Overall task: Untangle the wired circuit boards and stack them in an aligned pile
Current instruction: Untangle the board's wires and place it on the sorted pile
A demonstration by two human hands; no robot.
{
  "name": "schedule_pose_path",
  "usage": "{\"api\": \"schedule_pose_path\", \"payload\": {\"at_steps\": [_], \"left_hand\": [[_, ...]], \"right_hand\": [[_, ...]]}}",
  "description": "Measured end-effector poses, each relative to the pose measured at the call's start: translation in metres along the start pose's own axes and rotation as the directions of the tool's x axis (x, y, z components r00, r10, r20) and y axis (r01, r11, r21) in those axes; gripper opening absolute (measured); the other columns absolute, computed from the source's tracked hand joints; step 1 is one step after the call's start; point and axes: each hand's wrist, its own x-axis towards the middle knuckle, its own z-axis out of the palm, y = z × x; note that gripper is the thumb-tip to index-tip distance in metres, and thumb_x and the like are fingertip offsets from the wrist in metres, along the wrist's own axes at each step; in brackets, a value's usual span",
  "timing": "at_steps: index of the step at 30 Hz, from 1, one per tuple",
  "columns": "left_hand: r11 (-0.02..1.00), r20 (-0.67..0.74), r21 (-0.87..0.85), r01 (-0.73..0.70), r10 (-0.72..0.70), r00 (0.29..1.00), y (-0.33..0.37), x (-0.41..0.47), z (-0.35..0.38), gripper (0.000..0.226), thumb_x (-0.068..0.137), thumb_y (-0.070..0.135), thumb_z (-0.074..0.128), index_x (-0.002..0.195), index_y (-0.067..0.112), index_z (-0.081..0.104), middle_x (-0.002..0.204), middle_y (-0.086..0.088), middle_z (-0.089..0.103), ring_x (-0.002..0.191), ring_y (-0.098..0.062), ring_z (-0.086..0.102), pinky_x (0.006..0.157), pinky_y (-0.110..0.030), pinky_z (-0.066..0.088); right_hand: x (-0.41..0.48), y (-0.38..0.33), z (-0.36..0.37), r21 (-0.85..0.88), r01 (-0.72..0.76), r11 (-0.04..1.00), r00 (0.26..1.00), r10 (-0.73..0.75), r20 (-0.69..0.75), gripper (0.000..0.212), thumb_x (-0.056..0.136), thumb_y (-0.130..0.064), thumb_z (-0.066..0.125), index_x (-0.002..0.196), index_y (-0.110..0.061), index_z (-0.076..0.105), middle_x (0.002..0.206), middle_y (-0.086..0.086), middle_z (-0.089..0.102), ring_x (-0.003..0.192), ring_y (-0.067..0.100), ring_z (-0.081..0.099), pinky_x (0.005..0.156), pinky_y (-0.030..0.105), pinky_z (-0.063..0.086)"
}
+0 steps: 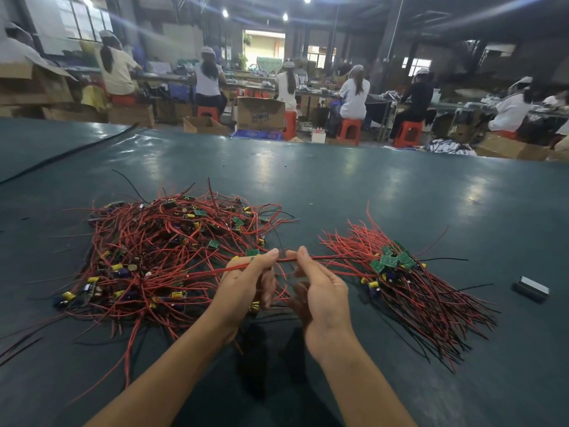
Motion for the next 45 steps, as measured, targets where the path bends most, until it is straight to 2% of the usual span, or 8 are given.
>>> {"api": "schedule_pose_path", "payload": {"at_steps": [9,16,20,23,29,36,41,45], "left_hand": [[0.997,-0.029,-0.074,0.004,-0.006,1.000,0.001,0.002,-0.002,0.045,0.078,0.038,0.060,0.043,0.018,0.037,0.039,-0.002,0.031,0.033,-0.015,0.031,0.040,-0.023,0.032],[0.992,0.042,-0.115,0.058,-0.053,0.998,0.002,0.001,-0.002,0.046,0.077,0.045,0.058,0.048,0.014,0.039,0.043,-0.006,0.035,0.038,-0.017,0.034,0.043,-0.024,0.036],[0.989,0.117,-0.053,0.136,-0.129,0.985,0.001,-0.001,0.000,0.050,0.073,0.062,0.061,0.051,0.017,0.060,0.049,-0.005,0.053,0.043,-0.016,0.050,0.048,-0.023,0.042],[0.981,0.122,-0.014,0.193,-0.190,0.974,-0.003,0.002,-0.001,0.067,0.060,0.080,0.065,0.084,0.018,0.077,0.086,-0.015,0.074,0.077,-0.029,0.070,0.072,-0.036,0.056],[0.965,0.217,0.111,0.237,-0.257,0.942,0.001,-0.003,0.005,0.079,0.060,0.093,0.050,0.063,0.017,0.071,0.056,-0.004,0.064,0.045,-0.015,0.060,0.044,-0.020,0.045],[0.986,0.151,0.145,0.086,-0.108,0.983,0.000,-0.001,0.006,0.060,0.083,0.065,0.039,0.060,0.017,0.067,0.052,-0.008,0.060,0.042,-0.018,0.056,0.038,-0.018,0.033],[0.967,0.000,0.241,-0.078,0.080,0.997,0.001,-0.002,-0.002,0.054,0.094,0.052,0.051,0.061,0.011,0.065,0.053,-0.004,0.061,0.046,-0.015,0.056,0.044,-0.018,0.040],[0.692,-0.050,0.703,-0.161,0.273,0.961,-0.009,0.002,-0.016,0.027,0.088,0.044,0.060,0.069,0.025,0.065,0.066,0.013,0.062,0.063,-0.005,0.057,0.061,-0.030,0.048]], "right_hand": [[0.025,-0.022,-0.032,0.184,0.075,0.980,0.980,-0.038,-0.197,0.025,0.093,-0.021,0.066,0.073,-0.011,0.077,0.056,-0.008,0.044,0.038,0.004,0.027,0.034,0.017,0.023],[0.017,-0.014,-0.022,0.130,0.028,0.991,0.999,-0.022,-0.046,0.028,0.079,-0.043,0.073,0.080,-0.015,0.080,0.060,-0.009,0.045,0.041,0.005,0.030,0.038,0.018,0.024],[0.002,-0.001,-0.007,-0.118,0.051,0.992,0.984,-0.030,0.173,0.029,0.067,-0.046,0.074,0.072,-0.018,0.080,0.055,-0.005,0.061,0.044,0.007,0.052,0.046,0.022,0.044],[-0.001,0.004,-0.001,-0.128,0.135,0.983,0.979,-0.112,0.168,0.018,0.084,-0.026,0.071,0.069,-0.019,0.080,0.068,0.005,0.073,0.060,0.013,0.067,0.061,0.029,0.058],[0.004,-0.007,-0.007,-0.035,0.165,0.986,0.986,-0.164,0.035,0.023,0.090,-0.022,0.069,0.070,-0.016,0.079,0.062,0.003,0.064,0.040,0.006,0.045,0.038,0.017,0.037],[0.033,-0.043,-0.048,0.336,0.191,0.922,0.941,-0.074,-0.331,0.016,0.095,-0.028,0.063,0.084,-0.017,0.069,0.073,-0.007,0.069,0.041,0.001,0.038,0.034,0.013,0.027],[0.044,-0.045,-0.067,0.379,0.171,0.910,0.879,0.032,-0.475,0.008,0.095,-0.023,0.065,0.091,-0.015,0.064,0.098,0.000,0.075,0.043,0.001,0.042,0.036,0.014,0.032],[0.043,-0.044,-0.071,0.446,0.216,0.868,0.862,0.045,-0.505,0.005,0.093,-0.016,0.067,0.092,-0.013,0.063,0.108,0.007,0.074,0.046,0.002,0.048,0.038,0.014,0.037]]}}
